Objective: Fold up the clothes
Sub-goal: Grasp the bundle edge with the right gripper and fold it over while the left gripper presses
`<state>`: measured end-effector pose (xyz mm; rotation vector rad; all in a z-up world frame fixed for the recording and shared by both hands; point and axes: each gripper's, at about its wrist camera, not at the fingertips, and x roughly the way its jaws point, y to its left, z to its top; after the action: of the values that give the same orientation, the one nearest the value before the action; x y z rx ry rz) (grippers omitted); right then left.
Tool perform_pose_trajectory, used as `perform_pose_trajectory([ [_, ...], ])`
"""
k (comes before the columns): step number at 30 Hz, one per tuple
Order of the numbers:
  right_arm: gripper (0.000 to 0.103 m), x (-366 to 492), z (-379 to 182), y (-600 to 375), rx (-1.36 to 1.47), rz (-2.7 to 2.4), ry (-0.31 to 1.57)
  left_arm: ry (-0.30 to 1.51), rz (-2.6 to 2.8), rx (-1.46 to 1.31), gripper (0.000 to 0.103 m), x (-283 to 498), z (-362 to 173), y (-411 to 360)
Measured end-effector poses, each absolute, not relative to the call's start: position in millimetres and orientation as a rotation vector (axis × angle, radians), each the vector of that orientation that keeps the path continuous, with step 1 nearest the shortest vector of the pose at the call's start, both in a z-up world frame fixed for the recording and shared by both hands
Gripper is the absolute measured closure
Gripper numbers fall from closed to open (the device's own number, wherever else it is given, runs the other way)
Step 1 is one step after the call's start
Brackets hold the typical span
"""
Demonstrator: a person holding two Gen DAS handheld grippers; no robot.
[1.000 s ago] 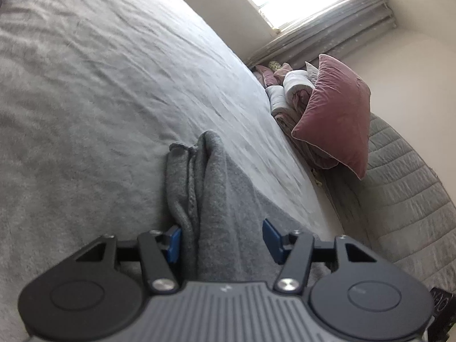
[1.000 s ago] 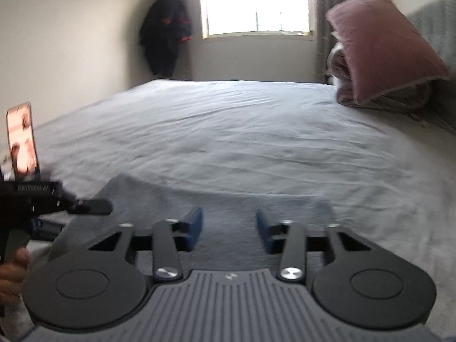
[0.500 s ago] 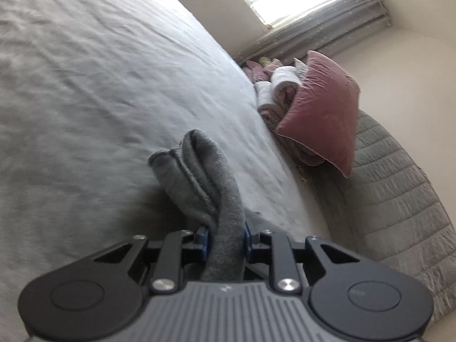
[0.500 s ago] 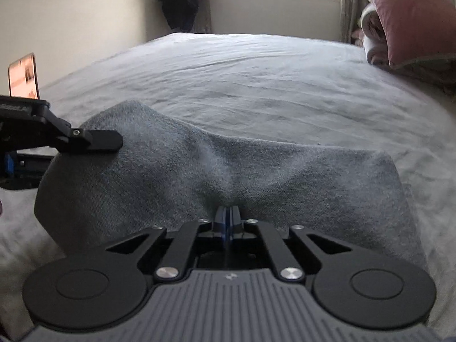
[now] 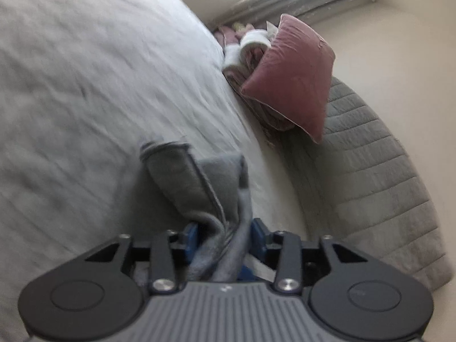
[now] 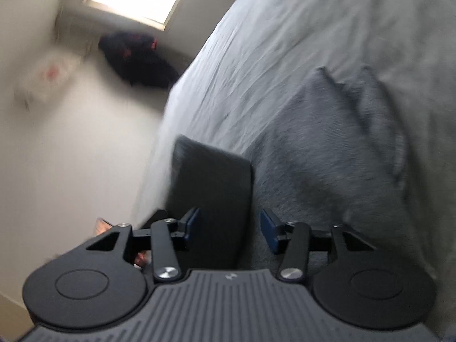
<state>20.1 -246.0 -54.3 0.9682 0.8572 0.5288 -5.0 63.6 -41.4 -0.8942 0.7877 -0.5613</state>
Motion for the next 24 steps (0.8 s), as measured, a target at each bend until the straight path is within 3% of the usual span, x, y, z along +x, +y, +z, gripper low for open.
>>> perform_pose_trajectory([
  [3,0.05,17,-61,-261,1.093,0.524,0.859,0.813,-0.614,-0.968,0.048,-2,-49,59],
  [8,0.041,12,-64,-268,1.235,0.522,0.85,0.844,-0.723,-1.131,0.036,-1,-63,53],
  [21,0.038,18,-45,-249,1.119,0.463,0.86,0.827,-0.809,-1.076,0.035,-18,-46,52],
  [24,0.043,22,-37,-237,1.007,0.45,0.868,0.772,-0.784,-1.011,0.035,-24,-35,66],
])
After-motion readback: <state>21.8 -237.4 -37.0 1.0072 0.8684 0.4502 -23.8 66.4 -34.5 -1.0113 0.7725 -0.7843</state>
